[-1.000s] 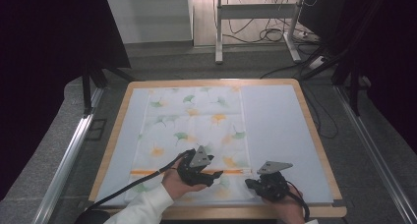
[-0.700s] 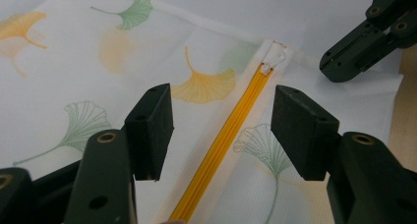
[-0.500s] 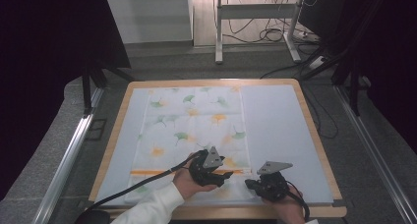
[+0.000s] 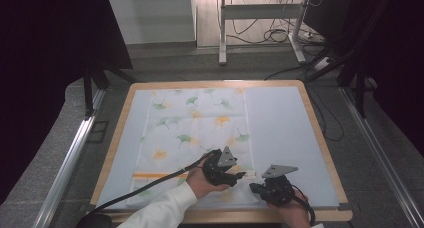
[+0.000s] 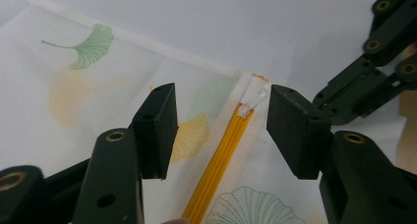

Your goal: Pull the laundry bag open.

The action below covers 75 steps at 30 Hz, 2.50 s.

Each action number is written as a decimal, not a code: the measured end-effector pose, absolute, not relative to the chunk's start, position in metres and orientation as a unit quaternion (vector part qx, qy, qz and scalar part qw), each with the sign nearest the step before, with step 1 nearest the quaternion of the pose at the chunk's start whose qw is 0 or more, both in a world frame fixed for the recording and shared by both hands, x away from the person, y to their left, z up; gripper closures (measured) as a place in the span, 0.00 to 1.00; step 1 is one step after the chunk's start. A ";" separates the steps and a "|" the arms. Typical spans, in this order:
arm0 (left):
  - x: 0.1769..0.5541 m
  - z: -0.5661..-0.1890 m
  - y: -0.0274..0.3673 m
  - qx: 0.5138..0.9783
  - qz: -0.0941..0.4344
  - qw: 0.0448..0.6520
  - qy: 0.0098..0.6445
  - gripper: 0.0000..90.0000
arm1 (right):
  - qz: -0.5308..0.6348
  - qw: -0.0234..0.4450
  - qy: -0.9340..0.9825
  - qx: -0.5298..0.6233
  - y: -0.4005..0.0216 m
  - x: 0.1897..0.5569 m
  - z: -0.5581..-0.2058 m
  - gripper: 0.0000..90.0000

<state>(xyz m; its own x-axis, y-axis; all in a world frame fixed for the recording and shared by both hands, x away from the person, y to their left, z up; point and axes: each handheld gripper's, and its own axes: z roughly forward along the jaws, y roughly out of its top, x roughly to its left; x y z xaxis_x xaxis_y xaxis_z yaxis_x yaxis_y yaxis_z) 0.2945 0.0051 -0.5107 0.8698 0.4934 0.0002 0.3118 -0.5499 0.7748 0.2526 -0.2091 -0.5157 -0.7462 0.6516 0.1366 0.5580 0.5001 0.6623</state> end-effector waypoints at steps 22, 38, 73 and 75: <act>0.308 -0.521 -0.030 0.898 0.089 0.388 0.186 0.57 | 0.352 0.059 0.867 0.348 -0.208 0.252 -0.516 0.99; 0.313 -0.528 -0.032 0.904 0.069 0.383 0.179 0.75 | 0.341 0.063 0.871 0.347 -0.203 0.257 -0.520 0.99; 0.318 -0.529 -0.032 0.898 0.061 0.386 0.203 1.00 | 0.334 0.077 0.868 0.359 -0.194 0.274 -0.520 0.99; 0.315 -0.529 -0.032 0.897 0.067 0.387 0.203 1.00 | 0.335 0.074 0.865 0.367 -0.196 0.276 -0.521 0.99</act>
